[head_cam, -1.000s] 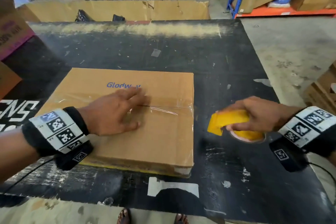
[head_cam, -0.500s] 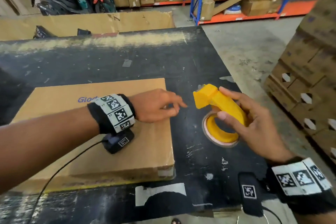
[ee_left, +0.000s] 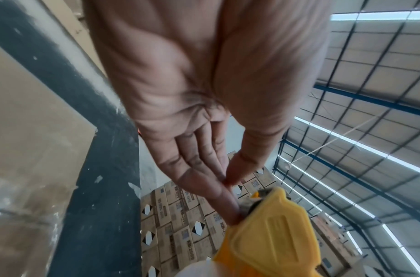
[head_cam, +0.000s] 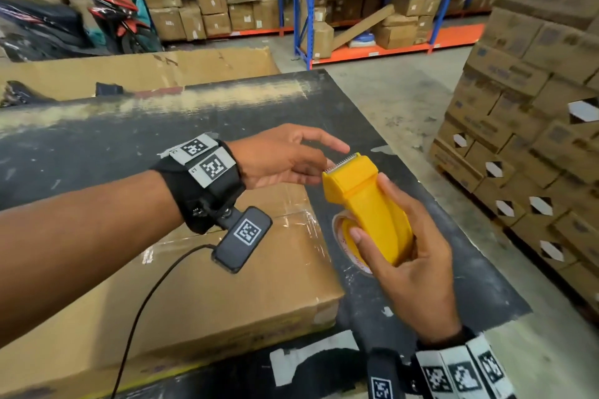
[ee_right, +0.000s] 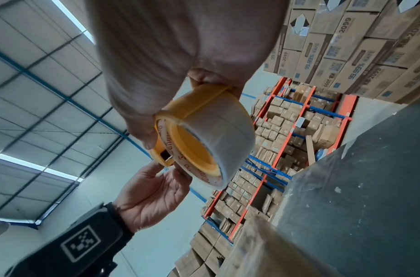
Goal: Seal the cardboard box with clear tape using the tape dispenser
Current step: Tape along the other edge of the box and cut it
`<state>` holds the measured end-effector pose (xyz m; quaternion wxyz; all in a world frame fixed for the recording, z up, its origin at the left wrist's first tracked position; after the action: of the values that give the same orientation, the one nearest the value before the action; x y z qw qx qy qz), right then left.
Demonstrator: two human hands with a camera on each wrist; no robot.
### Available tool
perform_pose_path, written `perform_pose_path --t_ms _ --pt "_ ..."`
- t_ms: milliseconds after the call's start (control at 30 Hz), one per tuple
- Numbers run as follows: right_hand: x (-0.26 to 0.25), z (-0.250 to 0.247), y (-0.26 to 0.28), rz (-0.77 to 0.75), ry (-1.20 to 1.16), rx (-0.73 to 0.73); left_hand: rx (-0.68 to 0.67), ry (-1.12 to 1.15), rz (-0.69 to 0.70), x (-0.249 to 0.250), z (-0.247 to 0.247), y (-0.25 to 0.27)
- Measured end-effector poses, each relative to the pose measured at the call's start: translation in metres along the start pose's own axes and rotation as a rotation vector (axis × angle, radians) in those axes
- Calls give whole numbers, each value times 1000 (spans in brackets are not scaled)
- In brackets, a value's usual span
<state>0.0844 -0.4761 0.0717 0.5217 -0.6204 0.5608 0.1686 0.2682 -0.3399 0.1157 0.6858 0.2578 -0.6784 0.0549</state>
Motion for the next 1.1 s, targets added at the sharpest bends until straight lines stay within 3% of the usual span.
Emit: perform_pose_path --t_ms 133,333,533,633,733,933,1100 --pt "-23 16 9 -24 81 65 -64 85 -6 -3 -8 14" --pt "-50 36 14 8 190 87 -112 10 31 1 -24 32" --pt "-75 64 15 197 296 -15 -49 -219 43 10 -52 27" --pt "-85 59 30 264 307 1 47 -224 78 24 -96 22" --pt "-92 55 38 283 395 -5 49 -222 60 27 -132 17" --pt "-85 64 20 356 373 14 5 -291 -11 -3 -145 -18" --pt "-65 78 -7 499 345 -103 74 -496 -91 -24 -155 -42"
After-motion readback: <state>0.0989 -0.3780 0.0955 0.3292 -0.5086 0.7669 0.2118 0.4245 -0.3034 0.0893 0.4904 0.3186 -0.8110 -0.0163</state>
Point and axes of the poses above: each hand's wrist, its own y-axis away from the middle knuckle, its own z-axis out of the palm, x = y × z, the point moved 5 cm from there along -y, towards the middle knuckle, and after that the axes turned 12 degrees about -x, right-handed, at the moved point
